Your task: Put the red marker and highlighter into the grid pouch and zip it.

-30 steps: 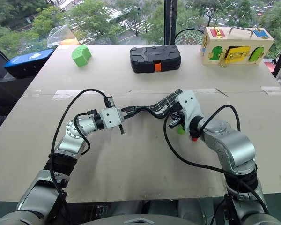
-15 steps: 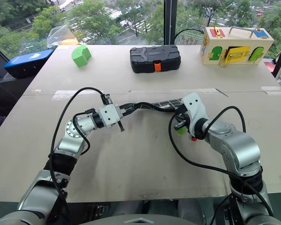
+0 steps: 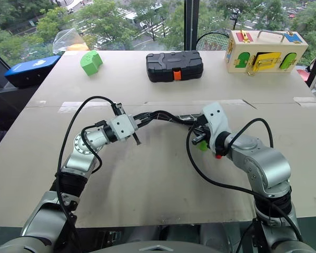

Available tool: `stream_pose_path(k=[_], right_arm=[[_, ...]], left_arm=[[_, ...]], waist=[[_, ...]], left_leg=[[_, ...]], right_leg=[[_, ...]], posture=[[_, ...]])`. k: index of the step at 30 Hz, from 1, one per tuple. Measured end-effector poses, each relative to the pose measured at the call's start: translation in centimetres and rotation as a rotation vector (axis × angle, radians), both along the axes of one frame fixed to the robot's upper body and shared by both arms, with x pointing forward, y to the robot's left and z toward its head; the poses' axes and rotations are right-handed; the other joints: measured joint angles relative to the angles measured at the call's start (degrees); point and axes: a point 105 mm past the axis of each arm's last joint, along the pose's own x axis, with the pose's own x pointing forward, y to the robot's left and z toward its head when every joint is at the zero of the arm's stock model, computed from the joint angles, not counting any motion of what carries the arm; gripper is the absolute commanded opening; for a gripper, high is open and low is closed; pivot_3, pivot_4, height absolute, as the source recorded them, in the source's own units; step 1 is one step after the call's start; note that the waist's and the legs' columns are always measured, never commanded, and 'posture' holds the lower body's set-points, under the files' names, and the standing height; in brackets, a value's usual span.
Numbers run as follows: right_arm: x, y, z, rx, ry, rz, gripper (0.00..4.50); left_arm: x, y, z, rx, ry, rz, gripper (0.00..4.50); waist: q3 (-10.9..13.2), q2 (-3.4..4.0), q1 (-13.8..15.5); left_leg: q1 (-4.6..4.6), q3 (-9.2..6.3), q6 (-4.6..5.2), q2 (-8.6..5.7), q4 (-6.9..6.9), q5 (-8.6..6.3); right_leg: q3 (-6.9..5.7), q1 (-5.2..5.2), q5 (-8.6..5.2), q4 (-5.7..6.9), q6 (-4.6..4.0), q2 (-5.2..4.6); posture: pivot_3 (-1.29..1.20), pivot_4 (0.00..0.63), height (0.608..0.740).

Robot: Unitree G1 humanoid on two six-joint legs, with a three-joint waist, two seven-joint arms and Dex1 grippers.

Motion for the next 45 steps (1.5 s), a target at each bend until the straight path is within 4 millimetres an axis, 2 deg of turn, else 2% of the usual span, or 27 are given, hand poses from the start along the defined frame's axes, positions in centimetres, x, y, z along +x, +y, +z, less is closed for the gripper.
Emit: stream_pose_path(k=[11, 16, 26, 31, 41, 45], right_arm=[[-0.6, 0.7, -0.2, 0.02, 0.04, 0.053, 0.02], [-0.8, 1.6, 0.4, 0.046, 0.036, 0.096, 0.02], [-0.4, 2.6, 1.2, 0.093, 0.038, 0.105, 0.02], [-0.1, 4.0, 1.7, 0.113, 0.042, 0.14, 0.02], [0.2, 5.0, 1.4, 0.051, 0.045, 0.223, 0.02], [-0.4, 5.8, 0.7, 0.004, 0.063, 0.313, 0.02]], left_arm=[[0.2, 0.1, -0.1, -0.001, 0.009, 0.016, 0.0], [0.2, 0.0, -0.2, -0.002, 0.009, 0.016, 0.0], [-0.3, -0.1, -0.7, 0.011, 0.025, -0.002, 0.0], [-1.0, -0.8, -1.0, 0.031, 0.031, -0.047, 0.0], [-2.1, -1.4, -1.9, 0.056, 0.068, -0.11, 0.0], [-2.6, -1.4, -2.3, 0.069, 0.085, -0.128, 0.0]], waist=[[0.0, 0.0, -0.01], [0.0, 0.0, -0.04], [0.01, 0.01, -0.1], [0.01, 0.01, -0.1], [0.01, 0.02, -0.14], [0.01, 0.02, -0.19]], left_leg=[[0.0, 0.0, 0.0, 0.0, 0.0, 0.0], [0.0, 0.0, 0.0, 0.0, 0.0, 0.0], [0.0, -0.01, 0.0, 0.0, 0.0, 0.0], [0.0, 0.0, 0.0, 0.0, -0.01, 0.0], [0.0, -0.01, 0.0, 0.0, -0.01, 0.0], [0.0, -0.02, 0.0, 0.01, -0.05, 0.0]], right_leg=[[0.0, 0.0, 0.0, 0.0, 0.0, 0.0], [0.0, 0.0, 0.0, 0.0, 0.0, 0.0], [0.0, -0.01, 0.0, 0.02, 0.0, 0.0], [0.0, -0.01, 0.0, 0.01, 0.0, 0.0], [0.0, -0.01, 0.0, 0.0, 0.0, 0.0], [-0.02, -0.02, 0.0, -0.02, 0.0, 0.0]], posture=[[0.0, 0.15, 0.74], [0.0, 0.15, 0.74], [0.0, 0.15, 0.74], [0.0, 0.15, 0.74], [0.0, 0.15, 0.74], [0.0, 0.15, 0.74]])
